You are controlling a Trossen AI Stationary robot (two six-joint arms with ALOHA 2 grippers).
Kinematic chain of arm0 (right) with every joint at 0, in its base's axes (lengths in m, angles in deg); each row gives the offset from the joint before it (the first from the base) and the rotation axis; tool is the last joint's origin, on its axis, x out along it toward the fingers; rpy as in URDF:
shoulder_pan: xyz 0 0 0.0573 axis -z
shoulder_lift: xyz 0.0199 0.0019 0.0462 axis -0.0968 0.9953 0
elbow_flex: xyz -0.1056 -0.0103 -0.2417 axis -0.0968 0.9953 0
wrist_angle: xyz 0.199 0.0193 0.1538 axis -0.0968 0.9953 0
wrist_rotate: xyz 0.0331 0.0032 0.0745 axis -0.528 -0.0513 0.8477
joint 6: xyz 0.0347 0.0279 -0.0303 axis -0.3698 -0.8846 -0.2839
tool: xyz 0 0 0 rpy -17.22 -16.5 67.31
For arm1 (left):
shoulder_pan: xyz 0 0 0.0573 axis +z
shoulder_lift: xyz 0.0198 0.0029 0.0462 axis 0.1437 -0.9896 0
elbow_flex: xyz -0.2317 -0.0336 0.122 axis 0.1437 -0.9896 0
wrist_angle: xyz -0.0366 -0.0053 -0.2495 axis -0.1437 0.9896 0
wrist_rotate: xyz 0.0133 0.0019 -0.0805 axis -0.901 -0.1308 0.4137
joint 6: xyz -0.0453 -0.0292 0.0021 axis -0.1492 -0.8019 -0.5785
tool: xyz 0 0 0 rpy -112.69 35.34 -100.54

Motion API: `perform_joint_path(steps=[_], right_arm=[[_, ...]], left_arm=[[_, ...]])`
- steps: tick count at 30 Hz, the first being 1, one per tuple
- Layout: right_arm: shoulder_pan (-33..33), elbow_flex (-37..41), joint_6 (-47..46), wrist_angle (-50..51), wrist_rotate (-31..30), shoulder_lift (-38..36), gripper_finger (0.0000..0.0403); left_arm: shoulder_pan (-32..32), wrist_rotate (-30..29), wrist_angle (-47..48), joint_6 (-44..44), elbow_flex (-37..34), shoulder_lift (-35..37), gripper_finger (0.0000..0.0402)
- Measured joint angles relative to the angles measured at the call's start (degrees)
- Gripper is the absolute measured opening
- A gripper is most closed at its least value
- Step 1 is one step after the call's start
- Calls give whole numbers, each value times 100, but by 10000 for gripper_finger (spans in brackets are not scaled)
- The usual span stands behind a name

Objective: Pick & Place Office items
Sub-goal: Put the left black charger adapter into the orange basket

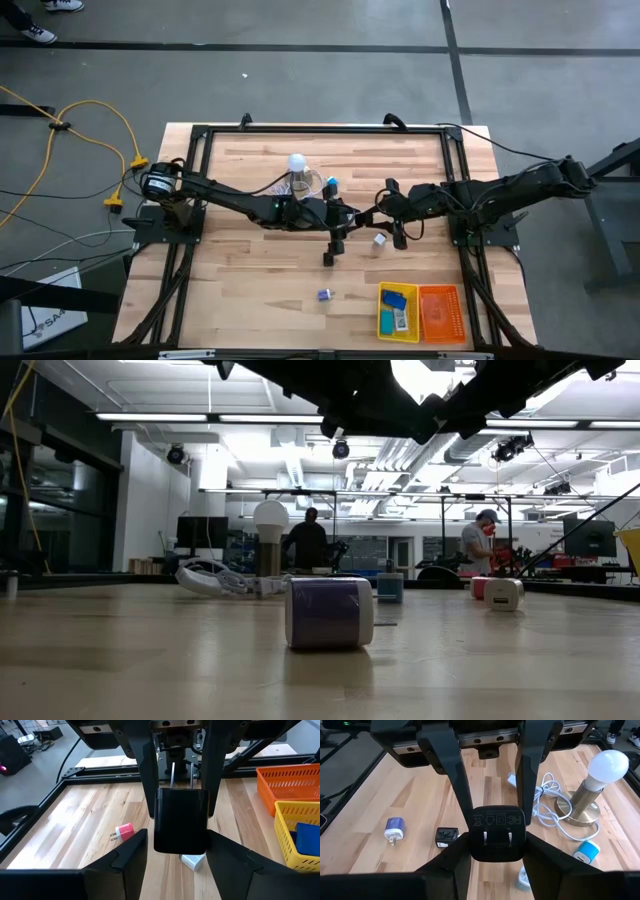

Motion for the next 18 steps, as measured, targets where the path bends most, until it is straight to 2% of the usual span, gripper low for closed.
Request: perform_joint_path(steps=[12, 18], right_arm=[[-2, 0, 2, -111, 6, 0, 143], [-2, 0, 4, -96, 19, 0, 143]], left_arm=[[4, -36, 19, 70, 0, 0, 225], [4, -31, 19, 71, 0, 0, 230]])
